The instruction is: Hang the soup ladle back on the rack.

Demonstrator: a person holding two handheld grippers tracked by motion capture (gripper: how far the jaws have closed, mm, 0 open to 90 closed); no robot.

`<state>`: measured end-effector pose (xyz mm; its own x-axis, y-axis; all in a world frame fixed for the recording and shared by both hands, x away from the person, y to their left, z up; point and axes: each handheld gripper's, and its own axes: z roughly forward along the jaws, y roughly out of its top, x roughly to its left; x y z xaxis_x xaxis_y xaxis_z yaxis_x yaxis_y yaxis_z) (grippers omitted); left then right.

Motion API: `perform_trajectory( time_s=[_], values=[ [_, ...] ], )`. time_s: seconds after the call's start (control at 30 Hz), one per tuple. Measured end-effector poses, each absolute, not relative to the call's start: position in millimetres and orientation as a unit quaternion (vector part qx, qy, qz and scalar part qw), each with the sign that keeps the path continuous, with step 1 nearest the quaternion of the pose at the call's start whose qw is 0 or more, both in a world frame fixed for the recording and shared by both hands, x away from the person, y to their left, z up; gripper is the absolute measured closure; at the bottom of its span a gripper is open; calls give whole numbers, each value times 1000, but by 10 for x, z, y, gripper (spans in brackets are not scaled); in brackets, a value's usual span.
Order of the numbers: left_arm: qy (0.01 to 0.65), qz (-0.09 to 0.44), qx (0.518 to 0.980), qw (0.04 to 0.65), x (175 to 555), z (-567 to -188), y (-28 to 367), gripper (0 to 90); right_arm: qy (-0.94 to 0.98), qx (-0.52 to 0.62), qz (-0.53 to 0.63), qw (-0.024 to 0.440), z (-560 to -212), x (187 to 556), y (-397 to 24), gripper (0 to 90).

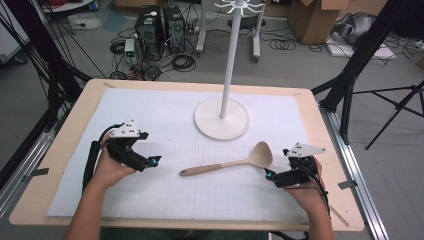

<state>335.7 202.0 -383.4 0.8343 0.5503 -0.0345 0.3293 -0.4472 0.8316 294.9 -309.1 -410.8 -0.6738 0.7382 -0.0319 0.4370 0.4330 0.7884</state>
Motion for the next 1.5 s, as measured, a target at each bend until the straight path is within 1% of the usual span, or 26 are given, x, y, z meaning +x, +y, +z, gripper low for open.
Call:
perform_trajectory(
  time_s=[0.3, 0.57, 0.87, 1.07, 1.17, 1.5],
  values=[
    [277, 123, 835, 459, 3372, -3822, 2084, 17, 829, 345, 398, 188, -4095, 2945, -3041, 2],
    [277, 123, 834, 462, 3384, -3821, 2103, 17, 825, 331, 419, 186, -3970, 3021, -2971, 2],
    [272, 120, 840, 454, 3389, -3838, 2072, 16, 853, 283, 404, 169, -3851, 3231, -2736, 2],
    [277, 119, 839, 453, 3400, -3847, 2087, 16, 869, 266, 390, 146, -3792, 3385, -2584, 2],
    [278, 120, 841, 449, 3407, -3850, 2100, 16, 879, 255, 376, 144, -3775, 3459, -2489, 2],
    [282, 124, 837, 452, 3407, -3840, 2138, 16, 907, 200, 351, 121, -3726, 3581, -2164, 2]
  ],
)
